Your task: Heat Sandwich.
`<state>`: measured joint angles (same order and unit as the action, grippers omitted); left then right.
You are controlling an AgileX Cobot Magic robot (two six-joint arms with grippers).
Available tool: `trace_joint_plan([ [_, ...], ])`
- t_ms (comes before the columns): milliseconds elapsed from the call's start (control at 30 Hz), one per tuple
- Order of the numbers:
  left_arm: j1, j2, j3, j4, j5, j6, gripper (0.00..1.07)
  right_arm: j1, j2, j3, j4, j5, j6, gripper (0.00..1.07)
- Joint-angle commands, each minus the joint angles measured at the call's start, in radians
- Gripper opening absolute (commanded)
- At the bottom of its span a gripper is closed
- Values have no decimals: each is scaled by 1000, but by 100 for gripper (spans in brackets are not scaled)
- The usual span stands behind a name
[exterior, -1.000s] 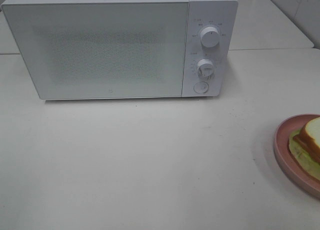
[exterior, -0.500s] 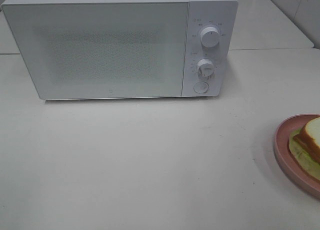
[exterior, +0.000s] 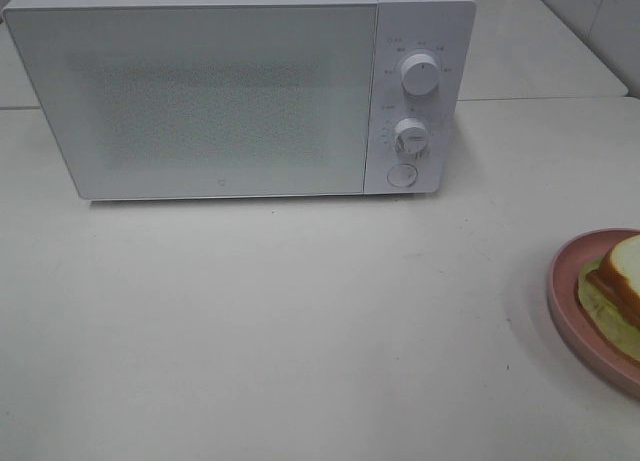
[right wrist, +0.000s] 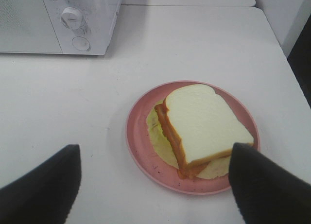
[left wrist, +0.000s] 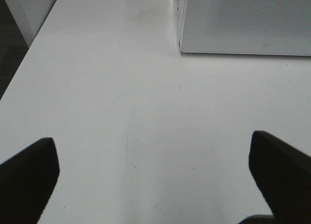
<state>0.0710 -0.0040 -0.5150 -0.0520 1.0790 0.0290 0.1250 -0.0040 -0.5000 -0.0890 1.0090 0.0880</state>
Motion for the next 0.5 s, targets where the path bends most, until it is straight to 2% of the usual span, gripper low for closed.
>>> trace_joint_plan([
  [33,2,-25,0,-11,-5,-5,100,-6,-27,0,1,-14,-3,76],
  [500,2,-24,0,-11,-5,-5,100,-6,-27,0,1,-14,-3,76],
])
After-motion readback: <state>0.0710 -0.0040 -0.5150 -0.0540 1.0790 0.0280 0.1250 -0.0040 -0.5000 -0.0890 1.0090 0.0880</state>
